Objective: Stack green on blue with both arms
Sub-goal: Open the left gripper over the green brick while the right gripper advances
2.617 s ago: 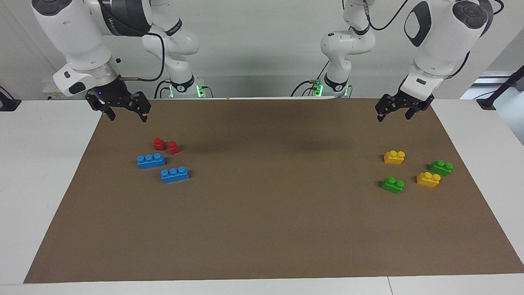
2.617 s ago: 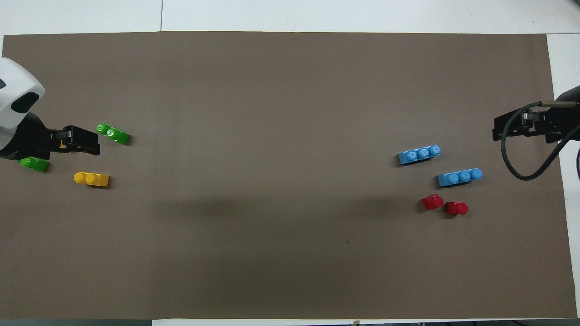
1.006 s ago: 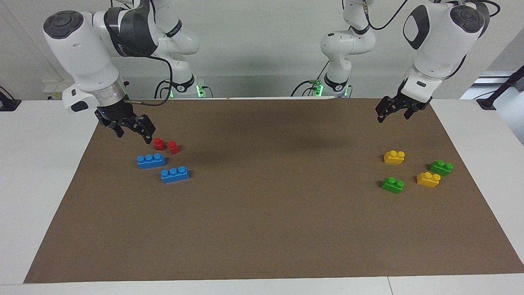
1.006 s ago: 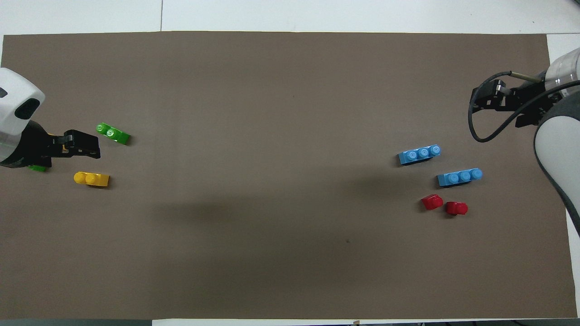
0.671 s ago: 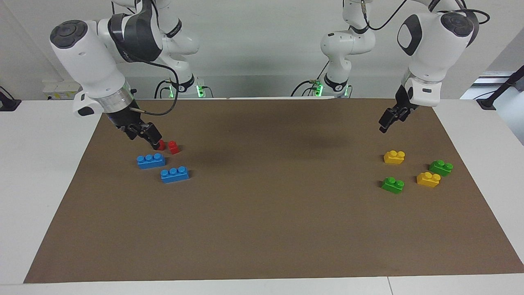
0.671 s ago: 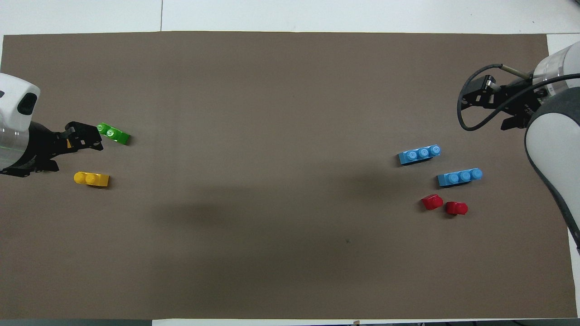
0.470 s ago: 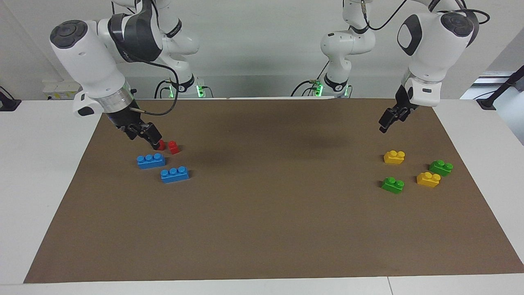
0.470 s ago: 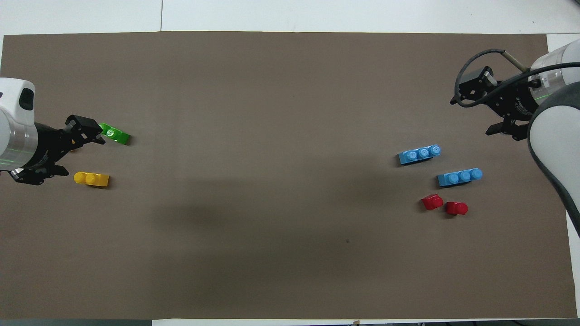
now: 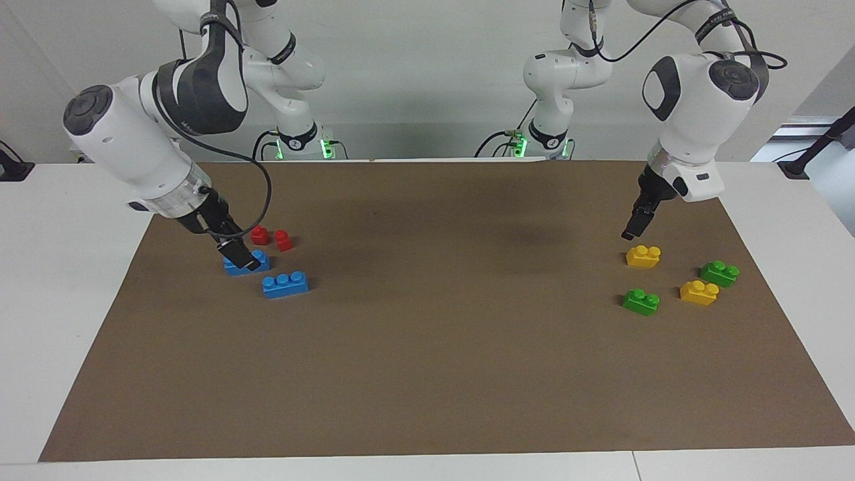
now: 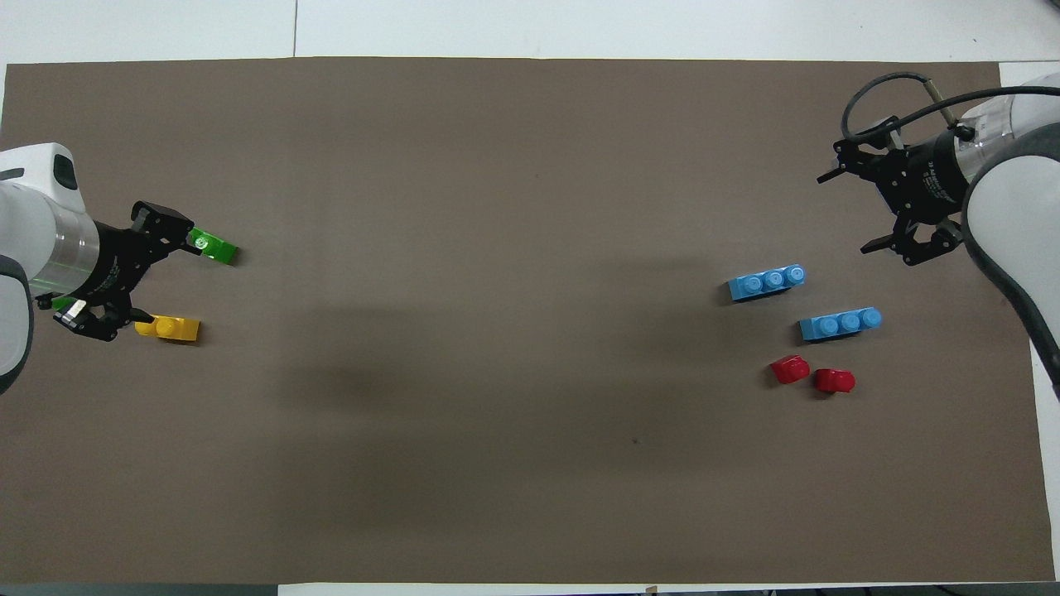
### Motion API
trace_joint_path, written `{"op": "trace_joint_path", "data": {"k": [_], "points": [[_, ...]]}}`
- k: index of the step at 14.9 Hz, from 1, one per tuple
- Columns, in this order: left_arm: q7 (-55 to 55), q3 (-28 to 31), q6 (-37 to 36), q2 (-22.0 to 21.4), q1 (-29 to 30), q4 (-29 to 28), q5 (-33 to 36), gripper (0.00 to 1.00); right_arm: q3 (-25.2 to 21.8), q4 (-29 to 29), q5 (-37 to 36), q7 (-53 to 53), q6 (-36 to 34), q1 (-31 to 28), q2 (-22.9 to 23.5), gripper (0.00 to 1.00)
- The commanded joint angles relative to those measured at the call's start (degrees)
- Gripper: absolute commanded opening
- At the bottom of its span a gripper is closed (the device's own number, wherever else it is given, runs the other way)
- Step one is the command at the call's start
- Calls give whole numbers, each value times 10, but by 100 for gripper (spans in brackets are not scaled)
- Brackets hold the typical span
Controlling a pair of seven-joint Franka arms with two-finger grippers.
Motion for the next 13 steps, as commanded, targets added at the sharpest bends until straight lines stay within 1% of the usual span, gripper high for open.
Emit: {"op": "trace_joint_path", "data": {"k": [1, 4, 6, 9, 10, 13], "points": [[-12, -1, 22, 24, 20, -3, -14, 100, 5, -35, 30, 26, 26, -16, -6, 98], [-13, -1, 47, 50, 34, -1, -22, 100, 5, -63, 46, 28, 54, -17, -4, 98], [-17, -1, 60, 70, 35, 2, -22, 100, 4, -65, 72, 53, 54, -21, 2, 98], [-39, -1, 92, 99, 41, 8, -22, 100, 4, -72, 81, 101, 54, -26, 2, 98], [-40, -1, 107, 103, 45, 9, -22, 100, 4, -79, 90, 102, 55, -28, 2, 98], [-41, -1, 120, 134, 50, 38, -22, 100, 4, -101, 110, 102, 74, -39, 5, 98]]}}
